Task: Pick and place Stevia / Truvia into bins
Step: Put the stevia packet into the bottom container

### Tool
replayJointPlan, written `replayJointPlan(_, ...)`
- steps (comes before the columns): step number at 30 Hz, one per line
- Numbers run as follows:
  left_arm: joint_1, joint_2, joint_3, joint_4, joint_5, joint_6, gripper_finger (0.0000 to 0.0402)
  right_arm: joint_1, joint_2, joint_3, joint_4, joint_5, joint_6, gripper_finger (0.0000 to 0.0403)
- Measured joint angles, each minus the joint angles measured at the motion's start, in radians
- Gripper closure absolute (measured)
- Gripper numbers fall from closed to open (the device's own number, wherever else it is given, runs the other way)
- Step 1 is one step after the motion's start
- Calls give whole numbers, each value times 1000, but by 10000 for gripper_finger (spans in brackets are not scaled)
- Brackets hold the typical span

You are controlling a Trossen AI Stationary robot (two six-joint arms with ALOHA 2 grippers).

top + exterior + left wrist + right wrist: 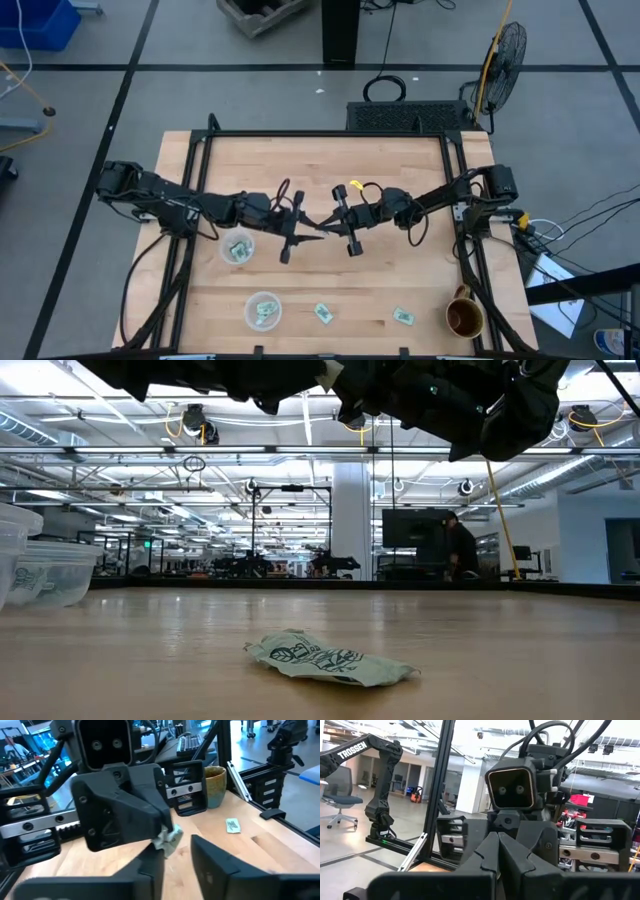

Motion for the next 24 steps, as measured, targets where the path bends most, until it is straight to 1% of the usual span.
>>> replayJointPlan(5, 11, 0, 0, 2, -3, -1, 382, 0, 0, 0, -2, 0, 0, 403)
replayJointPlan(6, 11, 0, 0, 2, -3, -6, 391, 0, 0, 0, -2, 0, 0, 403)
replayJointPlan(11, 11, 0, 0, -1, -4, -27, 385, 0, 0, 0, -1, 0, -2, 400)
replayJointPlan(14, 10, 0, 0, -21, -3, -27, 391, 0, 0, -1, -3, 0, -24, 385)
replayJointPlan(16, 10, 0, 0, -30, -3, -34, 396, 0, 0, -1, -4, 0, -22, 367)
replayJointPlan(21, 10, 0, 0, -45, -3, -49, 390, 3, 0, -1, -24, 1, -6, 308)
replayJointPlan(24, 10, 0, 1, -114, -3, -85, 396, 14, 0, -1, -24, 2, 44, 275)
